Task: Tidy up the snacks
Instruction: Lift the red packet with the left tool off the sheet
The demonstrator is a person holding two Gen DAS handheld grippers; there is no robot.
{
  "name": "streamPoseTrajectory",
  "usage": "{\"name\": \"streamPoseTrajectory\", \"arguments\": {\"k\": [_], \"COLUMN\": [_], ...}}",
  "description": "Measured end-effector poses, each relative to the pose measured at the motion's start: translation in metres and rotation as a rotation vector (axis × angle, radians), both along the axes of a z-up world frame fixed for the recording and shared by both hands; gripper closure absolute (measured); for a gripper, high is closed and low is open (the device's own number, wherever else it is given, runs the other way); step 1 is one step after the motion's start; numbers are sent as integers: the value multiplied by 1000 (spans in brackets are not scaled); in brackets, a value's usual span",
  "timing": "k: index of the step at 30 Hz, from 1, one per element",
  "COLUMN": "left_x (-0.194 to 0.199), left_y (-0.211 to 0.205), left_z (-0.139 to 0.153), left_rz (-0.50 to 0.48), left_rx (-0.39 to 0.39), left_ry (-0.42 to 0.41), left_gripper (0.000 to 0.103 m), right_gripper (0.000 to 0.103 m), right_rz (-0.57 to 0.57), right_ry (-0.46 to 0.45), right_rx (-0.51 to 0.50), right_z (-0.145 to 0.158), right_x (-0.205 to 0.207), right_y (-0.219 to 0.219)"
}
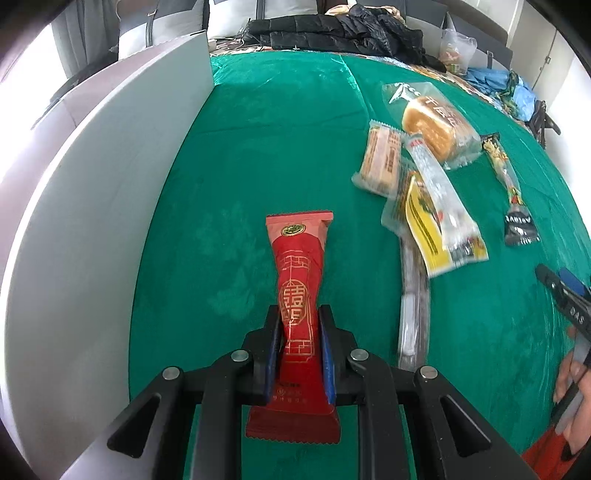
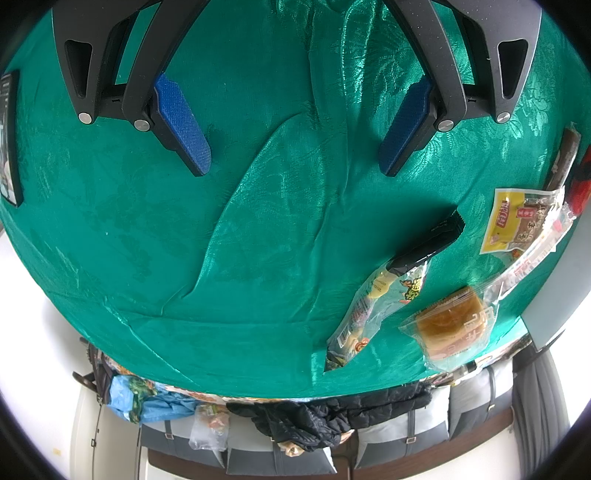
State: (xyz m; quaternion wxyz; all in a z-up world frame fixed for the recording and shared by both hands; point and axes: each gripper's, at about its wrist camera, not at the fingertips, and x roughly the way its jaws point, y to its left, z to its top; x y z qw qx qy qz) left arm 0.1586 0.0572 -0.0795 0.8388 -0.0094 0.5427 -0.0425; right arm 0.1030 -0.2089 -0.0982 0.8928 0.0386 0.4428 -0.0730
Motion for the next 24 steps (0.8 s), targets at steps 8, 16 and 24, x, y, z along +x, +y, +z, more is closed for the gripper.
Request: {"name": "streamPoseTrajectory", "arguments": {"k": [8,16,24], "left_x": [-22,-29,-37], "left_y": [-1,-1,4], "left_z": [0,-1,-2], "left_rz": [7,17,33], "left_rx": [-32,-38,-62], "left_ry": [-4,-12,-21], "left_gripper": [84,84,84], "right_gripper": [8,8,8], "right_rz": [0,1,1], "right_ry": [0,0,0], "right_rx": [0,0,-1], "right_z": [0,0,0], "right_x": [0,0,0], "right_y": [0,0,0]}}
